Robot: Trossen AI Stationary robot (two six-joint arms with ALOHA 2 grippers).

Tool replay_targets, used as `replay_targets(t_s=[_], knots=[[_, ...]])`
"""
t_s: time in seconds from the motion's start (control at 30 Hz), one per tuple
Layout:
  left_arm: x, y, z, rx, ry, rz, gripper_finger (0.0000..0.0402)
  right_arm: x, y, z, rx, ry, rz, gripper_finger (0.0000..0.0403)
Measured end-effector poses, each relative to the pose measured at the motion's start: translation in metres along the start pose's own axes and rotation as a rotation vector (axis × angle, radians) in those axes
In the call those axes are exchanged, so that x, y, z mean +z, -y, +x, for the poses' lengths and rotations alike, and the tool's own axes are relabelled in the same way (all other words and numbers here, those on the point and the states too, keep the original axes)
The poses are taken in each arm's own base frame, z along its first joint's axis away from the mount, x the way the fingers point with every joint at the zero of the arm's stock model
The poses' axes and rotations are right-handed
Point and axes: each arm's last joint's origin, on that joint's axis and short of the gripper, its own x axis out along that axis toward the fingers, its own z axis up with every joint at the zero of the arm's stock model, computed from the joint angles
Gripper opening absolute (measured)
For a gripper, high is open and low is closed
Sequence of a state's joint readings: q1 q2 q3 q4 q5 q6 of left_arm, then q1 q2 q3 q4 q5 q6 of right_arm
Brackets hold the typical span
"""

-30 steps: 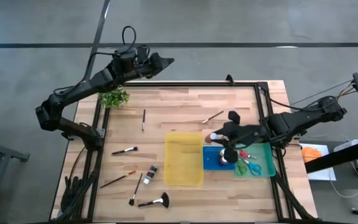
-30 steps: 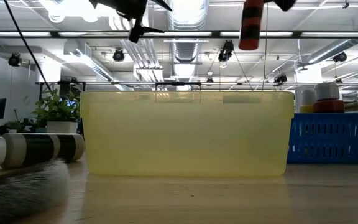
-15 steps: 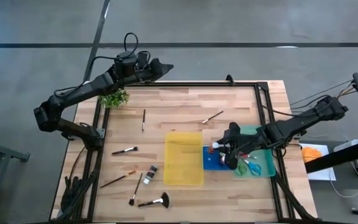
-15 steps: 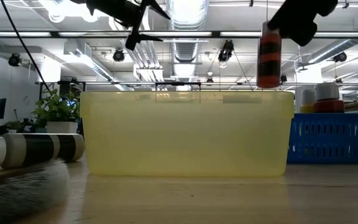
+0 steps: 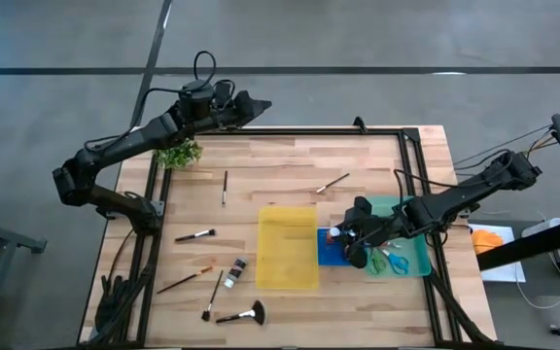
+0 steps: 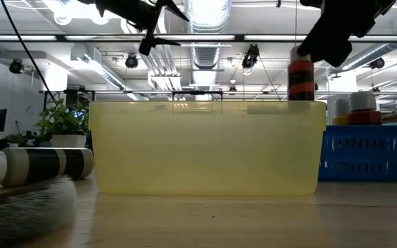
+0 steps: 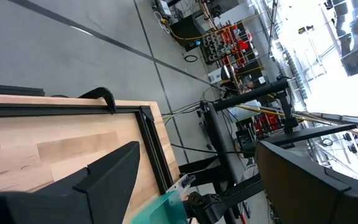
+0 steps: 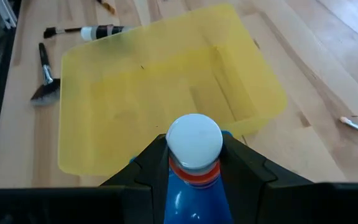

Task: Pick & Place Paint Supplies
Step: Put the orange paint bottle into the blue bin

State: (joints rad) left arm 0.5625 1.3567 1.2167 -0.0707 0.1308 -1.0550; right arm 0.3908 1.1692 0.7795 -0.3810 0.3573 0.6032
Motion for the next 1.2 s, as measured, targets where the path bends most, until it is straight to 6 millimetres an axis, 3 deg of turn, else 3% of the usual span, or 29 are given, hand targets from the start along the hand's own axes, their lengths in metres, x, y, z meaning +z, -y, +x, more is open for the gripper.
replay_targets(t_s=[1.2], knots=[[0.0, 0.001, 0.0, -0.01, -0.012, 0.012, 0.0331, -0.029, 0.012, 0.027, -0.012, -0.028, 0.03, 0.0108]])
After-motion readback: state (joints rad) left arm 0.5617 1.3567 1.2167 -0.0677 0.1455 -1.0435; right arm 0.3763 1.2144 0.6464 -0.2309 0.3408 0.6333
